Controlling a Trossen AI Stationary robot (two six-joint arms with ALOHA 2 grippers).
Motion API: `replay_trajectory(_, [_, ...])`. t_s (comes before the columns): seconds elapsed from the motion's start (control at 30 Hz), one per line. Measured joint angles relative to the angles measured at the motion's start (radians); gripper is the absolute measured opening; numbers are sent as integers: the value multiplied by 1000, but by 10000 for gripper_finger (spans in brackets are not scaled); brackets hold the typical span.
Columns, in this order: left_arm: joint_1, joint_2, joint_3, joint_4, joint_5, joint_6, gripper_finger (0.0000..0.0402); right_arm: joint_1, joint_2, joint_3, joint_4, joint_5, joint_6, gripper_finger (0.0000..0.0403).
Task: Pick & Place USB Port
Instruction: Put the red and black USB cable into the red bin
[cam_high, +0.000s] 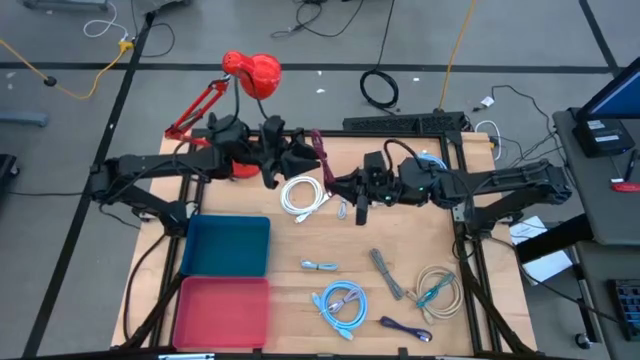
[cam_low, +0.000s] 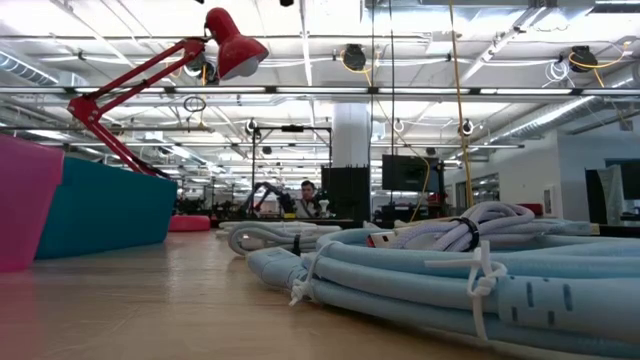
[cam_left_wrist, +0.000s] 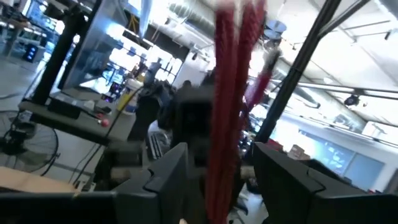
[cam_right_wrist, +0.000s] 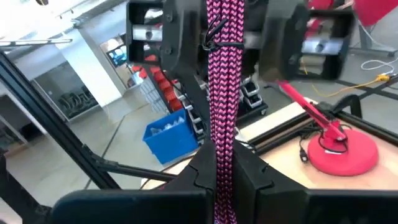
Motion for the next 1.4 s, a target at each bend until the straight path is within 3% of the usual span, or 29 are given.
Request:
replay_trajectory(0.27, [-1, -1, 4, -1, -23, -3, 175, 2, 43, -2, 32, -32, 25, 10])
replay_trajectory(0.53, [-11, -2, 4, -11, 26, -4, 78, 6, 53, -2, 65, -30, 10, 10])
replay_trajectory(0.73, [-13, -2, 3, -24, 39, -11, 19, 7, 53, -2, 74, -31, -2, 10])
replay_trajectory(0.8, [-13, -3, 3, -28, 39, -25, 16, 7, 54, -2, 91, -34, -24, 15])
replay_trajectory(0.9, [-3, -5, 4, -31, 71, -83, 16, 6, 52, -3, 139, -103, -81, 34])
replay_trajectory(0.97, [11, -18, 4, -60, 145, -136, 15, 6, 42, -3, 163, -178, -100, 52])
replay_trajectory(1.07, [21, -71, 4, -205, 280, -169, 14, 7, 14, -3, 167, -247, -73, 77])
replay_trajectory(1.13, [9, -124, 1, -399, 363, -129, 13, 12, -16, -2, 175, -308, -50, 92])
replay_trajectory(1.2, [-14, -179, 2, -614, 364, -44, 13, 14, -48, 1, 185, -365, -38, 106])
replay_trajectory(1.27, [-44, -236, 2, -838, 310, 26, 13, 21, -74, 1, 174, -415, -37, 118])
replay_trajectory(1.4, [-185, -301, 2, -1203, 97, 46, 13, 20, -131, -1, 145, -436, -66, 131])
